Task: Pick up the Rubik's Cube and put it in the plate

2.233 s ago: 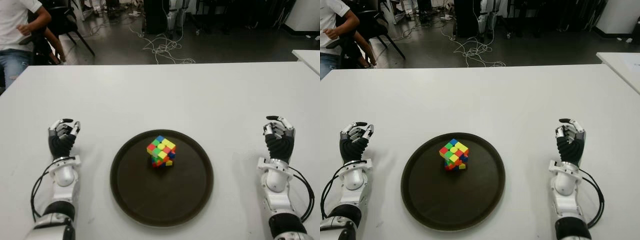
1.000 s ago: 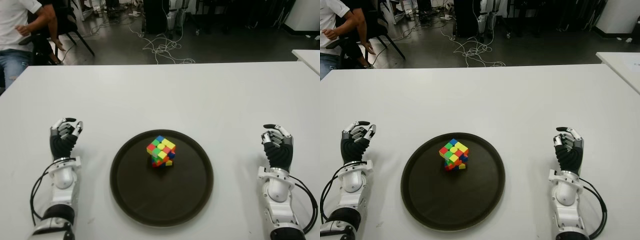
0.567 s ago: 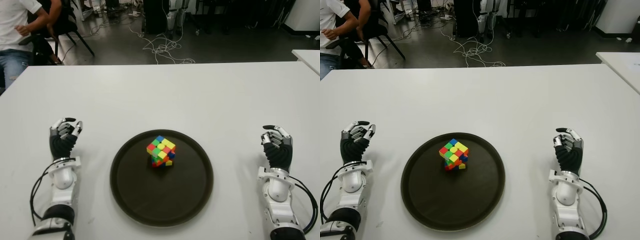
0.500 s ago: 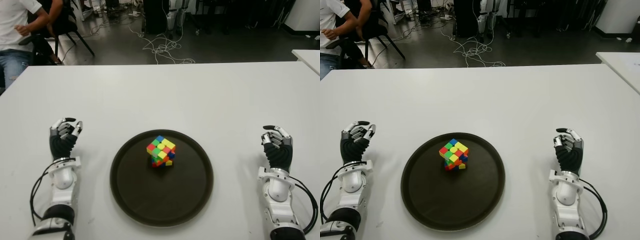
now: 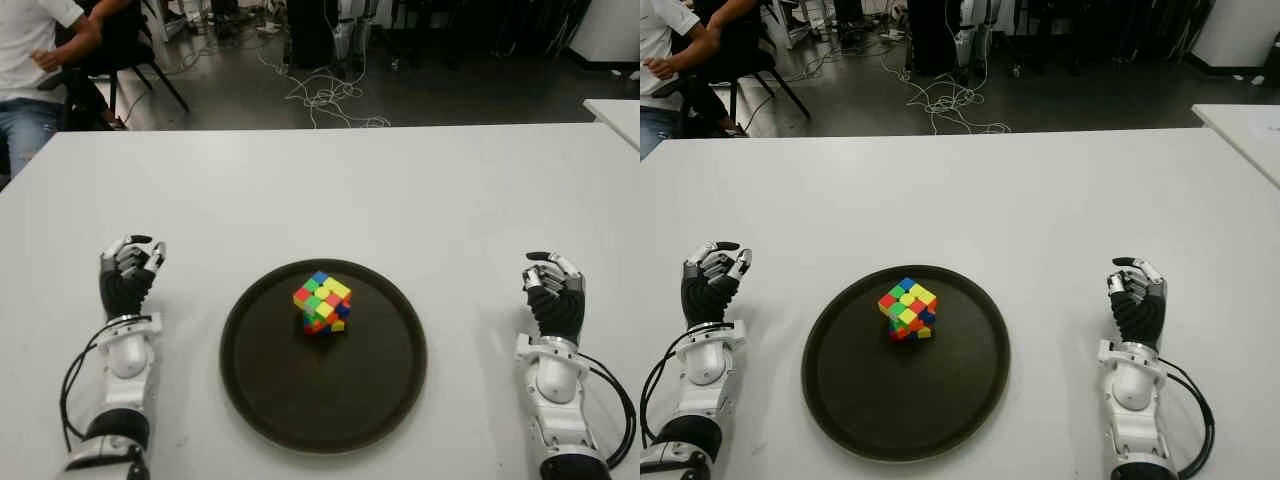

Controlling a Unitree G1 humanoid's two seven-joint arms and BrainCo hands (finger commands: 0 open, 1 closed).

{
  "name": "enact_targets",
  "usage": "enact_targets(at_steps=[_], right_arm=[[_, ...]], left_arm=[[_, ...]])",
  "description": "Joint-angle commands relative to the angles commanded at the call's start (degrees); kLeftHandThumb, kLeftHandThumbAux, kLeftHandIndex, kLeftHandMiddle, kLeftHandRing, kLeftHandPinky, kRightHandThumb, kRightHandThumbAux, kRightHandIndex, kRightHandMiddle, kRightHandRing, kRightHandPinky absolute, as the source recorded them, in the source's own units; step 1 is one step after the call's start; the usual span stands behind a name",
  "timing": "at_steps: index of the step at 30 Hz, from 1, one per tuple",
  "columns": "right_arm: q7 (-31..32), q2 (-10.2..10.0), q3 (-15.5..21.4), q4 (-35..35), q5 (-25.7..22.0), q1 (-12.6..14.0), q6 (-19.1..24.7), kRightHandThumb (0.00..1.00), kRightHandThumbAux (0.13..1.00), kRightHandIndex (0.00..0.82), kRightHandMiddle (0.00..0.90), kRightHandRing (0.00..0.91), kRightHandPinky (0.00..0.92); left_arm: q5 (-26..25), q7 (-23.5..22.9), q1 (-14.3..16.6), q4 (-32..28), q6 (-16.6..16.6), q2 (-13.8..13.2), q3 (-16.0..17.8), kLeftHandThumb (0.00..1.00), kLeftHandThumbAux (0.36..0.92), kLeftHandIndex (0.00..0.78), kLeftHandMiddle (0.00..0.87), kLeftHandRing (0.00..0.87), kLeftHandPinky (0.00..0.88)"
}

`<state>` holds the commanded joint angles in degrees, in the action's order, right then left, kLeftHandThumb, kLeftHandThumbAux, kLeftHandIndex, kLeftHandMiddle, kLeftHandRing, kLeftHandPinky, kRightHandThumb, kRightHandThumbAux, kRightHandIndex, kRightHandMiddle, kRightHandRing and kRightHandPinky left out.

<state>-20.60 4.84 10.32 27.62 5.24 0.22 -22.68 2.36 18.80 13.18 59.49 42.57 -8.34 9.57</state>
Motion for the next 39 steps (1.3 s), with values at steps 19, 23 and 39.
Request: enact_targets(at_steps=[19, 23, 39], right_arm=[[-0.6, 0.8, -0.4, -0.3, 2.1, -0.1, 0.9, 0.69, 0.726, 0.437, 0.799, 0.801, 0.792], [-1.0, 1.0, -0.6, -0.3, 2.7, -0.2, 1.0, 0.69, 0.726, 0.437, 0.8, 0.801, 0.791], [-1.9, 1.7, -0.9, 0.1, 3.9, -0.5, 0.6, 0.691, 0.725, 0.437, 0.798, 0.801, 0.796]], left_arm=[[1.2, 1.7, 0.3, 0.6, -0.2, -0.2, -0.3, 0.687, 0.705, 0.435, 0.729, 0.756, 0.749], [1.1, 2.0, 0.4, 0.6, -0.3, 0.0, -0.3, 0.688, 0.704, 0.435, 0.729, 0.757, 0.752], [1.6, 3.4, 0.5, 0.7, -0.4, 0.1, -0.6, 0.693, 0.706, 0.435, 0.751, 0.777, 0.767]])
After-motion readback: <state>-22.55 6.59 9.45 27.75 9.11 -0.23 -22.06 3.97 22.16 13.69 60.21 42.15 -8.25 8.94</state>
